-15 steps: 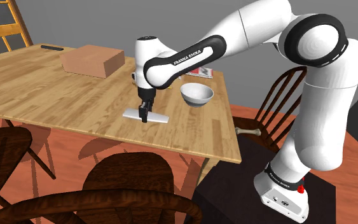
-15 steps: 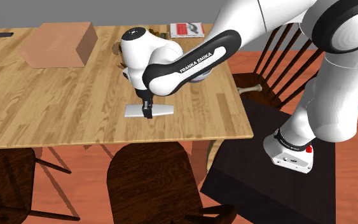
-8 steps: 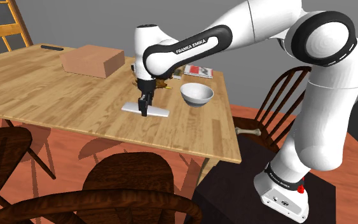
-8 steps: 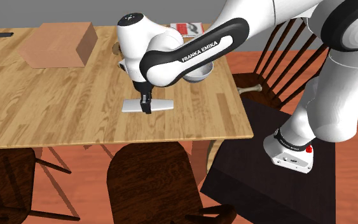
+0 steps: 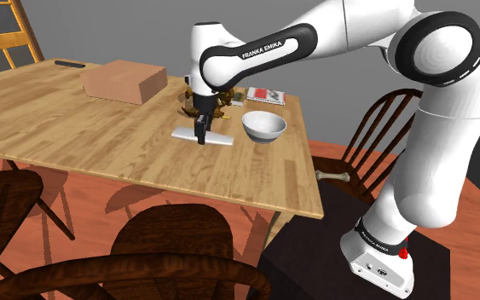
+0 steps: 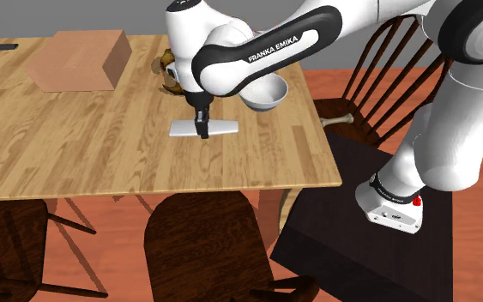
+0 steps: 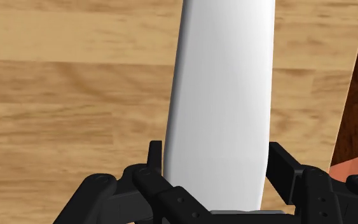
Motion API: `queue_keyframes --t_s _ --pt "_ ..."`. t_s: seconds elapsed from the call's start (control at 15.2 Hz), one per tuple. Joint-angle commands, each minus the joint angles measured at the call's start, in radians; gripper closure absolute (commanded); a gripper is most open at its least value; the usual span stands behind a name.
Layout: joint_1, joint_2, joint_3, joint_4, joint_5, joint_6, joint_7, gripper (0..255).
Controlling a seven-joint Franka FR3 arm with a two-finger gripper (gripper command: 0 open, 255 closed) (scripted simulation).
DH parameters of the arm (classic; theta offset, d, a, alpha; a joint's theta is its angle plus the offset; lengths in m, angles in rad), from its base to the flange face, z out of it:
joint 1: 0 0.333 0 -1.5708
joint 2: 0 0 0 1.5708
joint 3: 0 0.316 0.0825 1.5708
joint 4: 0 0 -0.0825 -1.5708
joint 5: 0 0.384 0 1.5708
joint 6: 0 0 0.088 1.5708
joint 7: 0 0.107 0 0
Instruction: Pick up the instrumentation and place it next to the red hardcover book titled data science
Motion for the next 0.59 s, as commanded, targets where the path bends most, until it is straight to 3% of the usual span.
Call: queue_keyframes --t_s 0.0,0.53 --pt "-0.028 -0.017 -0.015 -0.015 0.008 -0.002 -0.046 255" --pt "-0.138 -0.030 -0.082 -0.029 0.026 0.000 -0.230 255"
